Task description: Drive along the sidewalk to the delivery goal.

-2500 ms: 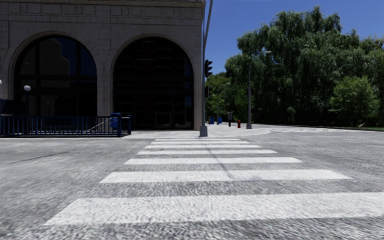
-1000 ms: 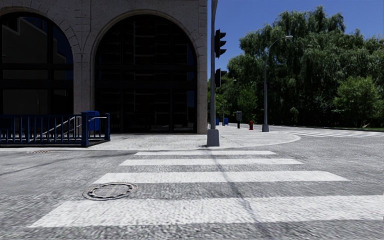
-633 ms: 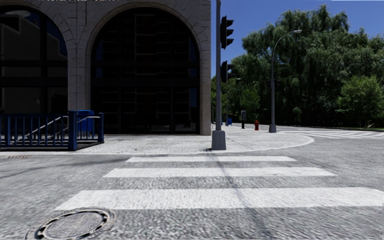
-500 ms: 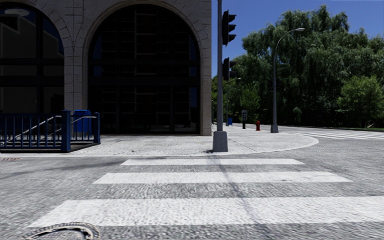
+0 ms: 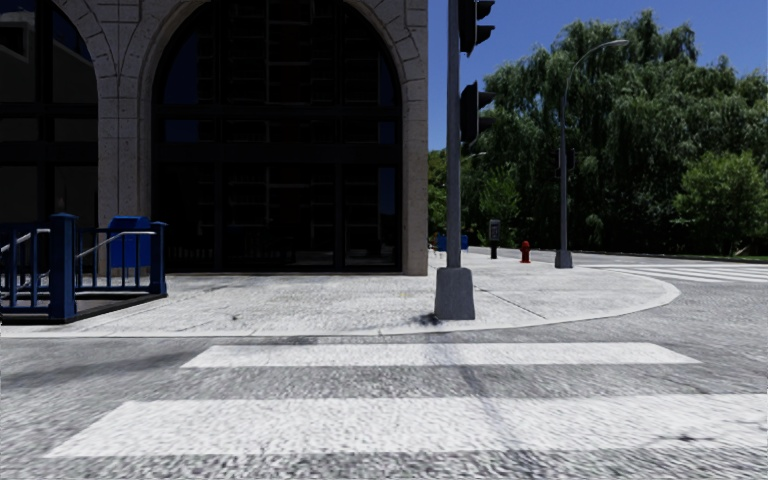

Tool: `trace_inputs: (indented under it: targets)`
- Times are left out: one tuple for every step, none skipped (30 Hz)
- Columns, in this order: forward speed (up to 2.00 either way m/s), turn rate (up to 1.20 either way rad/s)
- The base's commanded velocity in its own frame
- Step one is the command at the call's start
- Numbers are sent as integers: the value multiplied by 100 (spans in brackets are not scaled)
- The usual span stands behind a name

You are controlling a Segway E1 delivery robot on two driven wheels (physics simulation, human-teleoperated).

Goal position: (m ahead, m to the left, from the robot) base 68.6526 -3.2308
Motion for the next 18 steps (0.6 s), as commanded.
trace_inputs:
  targets:
    - [200, 29]
    - [200, 29]
    - [200, 30]
    - [200, 30]
    - [200, 30]
    - [200, 30]
    - [200, 30]
    - [200, 30]
    - [200, 30]
    - [200, 30]
    - [200, 30]
    - [200, 30]
    - [200, 30]
    - [200, 30]
    - [200, 30]
    - [200, 30]
    - [200, 0]
    - [200, 0]
